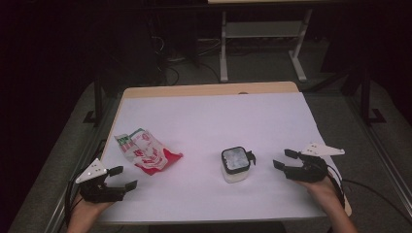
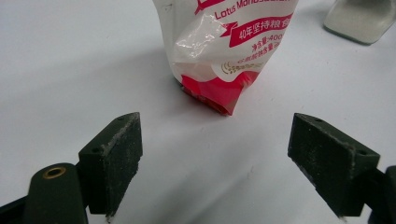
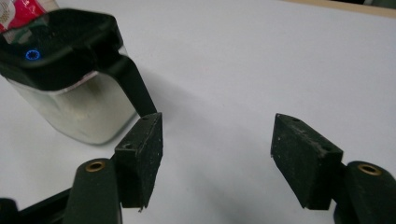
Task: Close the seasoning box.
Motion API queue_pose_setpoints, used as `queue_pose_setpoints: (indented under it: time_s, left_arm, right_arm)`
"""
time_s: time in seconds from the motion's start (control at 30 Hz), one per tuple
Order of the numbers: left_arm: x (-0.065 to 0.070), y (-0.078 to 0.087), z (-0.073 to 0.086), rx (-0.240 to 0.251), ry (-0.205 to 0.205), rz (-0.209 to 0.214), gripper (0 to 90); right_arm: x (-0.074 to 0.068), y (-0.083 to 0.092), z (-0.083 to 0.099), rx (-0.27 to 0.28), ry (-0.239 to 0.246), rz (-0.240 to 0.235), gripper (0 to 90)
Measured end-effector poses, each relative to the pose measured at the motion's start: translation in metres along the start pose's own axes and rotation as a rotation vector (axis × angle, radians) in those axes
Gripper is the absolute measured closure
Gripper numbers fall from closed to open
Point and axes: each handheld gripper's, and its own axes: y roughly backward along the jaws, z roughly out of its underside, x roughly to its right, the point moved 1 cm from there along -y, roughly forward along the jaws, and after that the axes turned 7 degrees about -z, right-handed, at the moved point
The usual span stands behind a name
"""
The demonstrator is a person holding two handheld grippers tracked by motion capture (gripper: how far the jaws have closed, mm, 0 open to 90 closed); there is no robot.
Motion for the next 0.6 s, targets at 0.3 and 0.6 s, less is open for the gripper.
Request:
queue_pose_setpoints:
  time_s: [0.3, 0.6]
  left_arm:
    - [0.002, -0.002, 0.0, 0.007, 0.02, 0.008, 17.6]
    - [0.005, -0.008, 0.001, -0.011, 0.011, 0.015, 17.6]
  right_arm:
    - [0.008, -0.002, 0.022, -0.057, -0.011, -0.004, 31.3]
    - [0.014, 0.001, 0.022, -0.034, -0.029, -0.013, 31.0]
